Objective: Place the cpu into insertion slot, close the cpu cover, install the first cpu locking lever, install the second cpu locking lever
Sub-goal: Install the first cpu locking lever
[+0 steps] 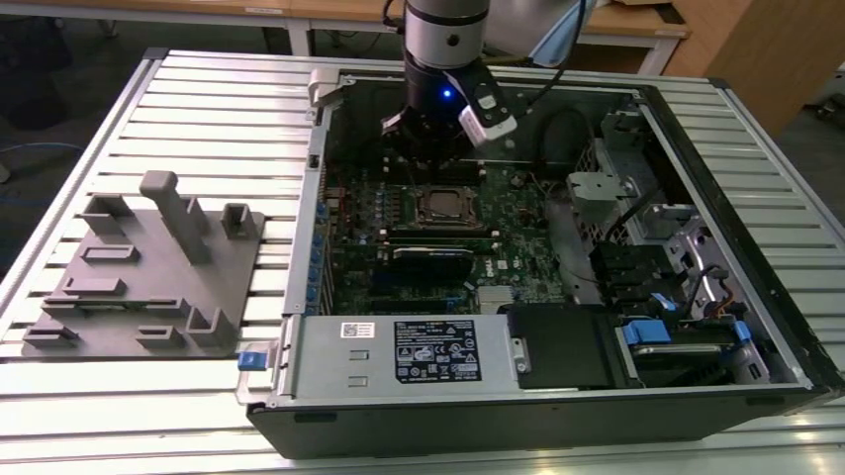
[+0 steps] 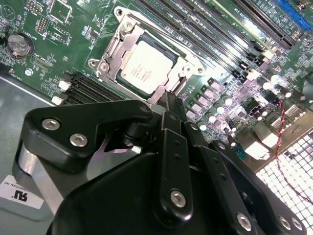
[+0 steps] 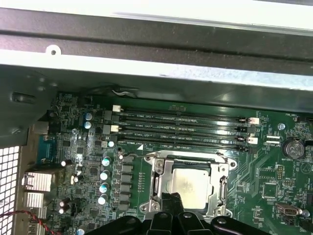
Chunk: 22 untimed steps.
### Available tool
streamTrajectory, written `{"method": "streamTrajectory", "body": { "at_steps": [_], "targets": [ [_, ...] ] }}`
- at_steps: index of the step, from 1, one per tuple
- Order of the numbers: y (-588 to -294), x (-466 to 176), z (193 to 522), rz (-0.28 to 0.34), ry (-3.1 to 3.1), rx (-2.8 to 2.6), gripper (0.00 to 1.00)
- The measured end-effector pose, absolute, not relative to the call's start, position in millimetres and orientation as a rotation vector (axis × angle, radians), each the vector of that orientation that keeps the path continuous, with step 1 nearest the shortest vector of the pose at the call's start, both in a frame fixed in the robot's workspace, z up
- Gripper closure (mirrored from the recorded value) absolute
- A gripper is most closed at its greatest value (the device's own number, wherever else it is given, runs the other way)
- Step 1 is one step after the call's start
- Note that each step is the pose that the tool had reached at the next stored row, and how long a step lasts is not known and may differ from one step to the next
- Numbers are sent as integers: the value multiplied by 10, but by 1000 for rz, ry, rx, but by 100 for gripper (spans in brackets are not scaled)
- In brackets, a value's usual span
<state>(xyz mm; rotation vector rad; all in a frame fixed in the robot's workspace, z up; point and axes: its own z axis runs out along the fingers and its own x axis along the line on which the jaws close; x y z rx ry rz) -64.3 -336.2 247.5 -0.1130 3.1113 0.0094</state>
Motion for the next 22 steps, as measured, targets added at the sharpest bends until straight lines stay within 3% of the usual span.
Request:
{"method": "streamTrajectory", "body": {
  "at_steps": [11,22],
  "targets": [
    [-3361,-643,2464,15,3173,-115,90],
    [-3362,-722,2471,83,3159,-116,90]
  ]
}}
